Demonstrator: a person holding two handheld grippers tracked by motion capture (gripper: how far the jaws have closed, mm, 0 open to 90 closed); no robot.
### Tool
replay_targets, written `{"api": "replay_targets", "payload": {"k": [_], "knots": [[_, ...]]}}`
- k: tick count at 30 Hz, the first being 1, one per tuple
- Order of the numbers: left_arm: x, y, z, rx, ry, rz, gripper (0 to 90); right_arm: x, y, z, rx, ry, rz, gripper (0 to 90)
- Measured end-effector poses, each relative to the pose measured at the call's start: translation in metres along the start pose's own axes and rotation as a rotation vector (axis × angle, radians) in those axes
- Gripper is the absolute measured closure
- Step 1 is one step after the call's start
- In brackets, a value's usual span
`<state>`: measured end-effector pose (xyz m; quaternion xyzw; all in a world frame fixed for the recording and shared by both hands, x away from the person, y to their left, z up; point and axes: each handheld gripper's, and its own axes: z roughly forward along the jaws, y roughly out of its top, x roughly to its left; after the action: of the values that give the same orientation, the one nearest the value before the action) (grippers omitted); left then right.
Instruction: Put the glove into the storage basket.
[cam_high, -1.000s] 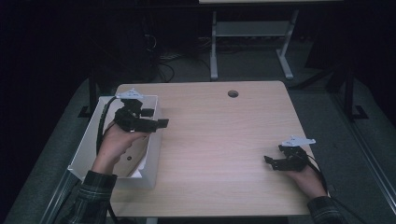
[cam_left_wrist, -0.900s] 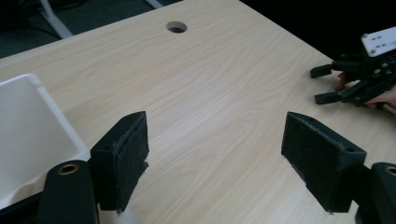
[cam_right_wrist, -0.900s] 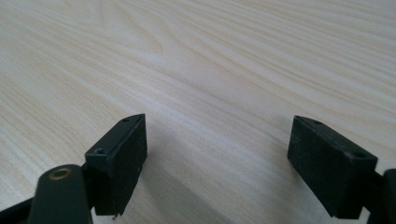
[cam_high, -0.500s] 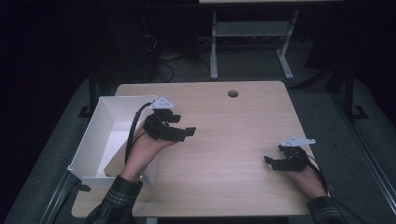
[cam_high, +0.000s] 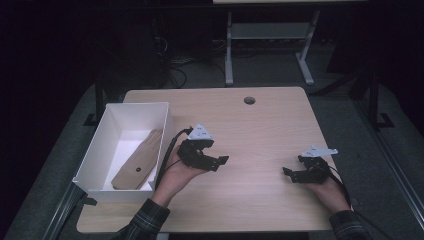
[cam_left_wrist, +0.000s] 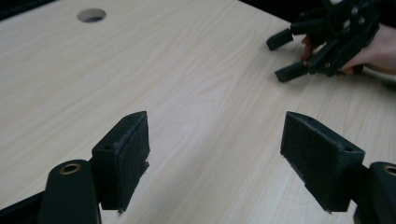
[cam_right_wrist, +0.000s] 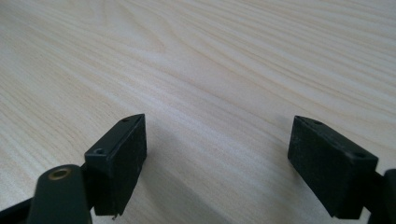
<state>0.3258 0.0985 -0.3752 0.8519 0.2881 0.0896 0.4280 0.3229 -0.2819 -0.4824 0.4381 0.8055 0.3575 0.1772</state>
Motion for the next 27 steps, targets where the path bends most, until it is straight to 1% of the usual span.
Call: {"api": "replay_targets", "payload": {"k": [2,3,4,7,8,9,11,15,17,19,20,24,27], "knots": [[0.000,-0.007,0.008,0.009,-0.008,-0.001,23.2,0.000,0.000,0.000,0.000,0.000,0.000,19.4],[-0.001,-0.012,0.014,0.022,-0.005,0.006,23.1,0.000,0.000,0.000,0.000,0.000,0.000,19.4],[-0.001,-0.012,0.014,0.022,-0.005,0.006,23.1,0.000,0.000,0.000,0.000,0.000,0.000,19.4],[-0.002,-0.023,0.027,0.058,-0.006,0.011,23.0,0.000,0.000,0.000,0.000,0.000,0.000,19.4],[-0.002,-0.026,0.030,0.063,-0.005,0.008,22.9,0.000,0.000,0.000,0.000,0.000,-0.001,19.4],[-0.003,-0.033,0.036,0.078,-0.005,0.012,22.9,0.000,0.000,0.000,0.000,0.000,0.000,19.4],[-0.003,-0.035,0.040,0.085,-0.004,0.008,22.7,0.000,0.000,0.000,0.000,0.000,-0.001,19.4],[-0.003,-0.046,0.050,0.111,0.012,0.026,22.6,0.000,0.000,0.000,0.000,0.000,0.000,19.4],[-0.004,-0.050,0.054,0.130,0.028,0.044,22.6,0.000,0.000,0.000,0.000,0.000,0.000,19.4],[-0.004,-0.052,0.056,0.141,0.028,0.052,22.7,0.000,0.000,0.000,0.000,0.000,0.000,19.4],[-0.004,-0.053,0.058,0.144,0.024,0.048,22.7,0.000,0.000,0.000,0.000,0.001,0.001,19.4],[-0.005,-0.058,0.060,0.163,0.028,0.056,22.6,0.000,0.000,0.000,0.001,0.000,0.002,19.4],[-0.004,-0.059,0.061,0.178,0.026,0.071,22.6,0.000,0.000,0.000,0.001,0.001,0.002,19.4]]}}
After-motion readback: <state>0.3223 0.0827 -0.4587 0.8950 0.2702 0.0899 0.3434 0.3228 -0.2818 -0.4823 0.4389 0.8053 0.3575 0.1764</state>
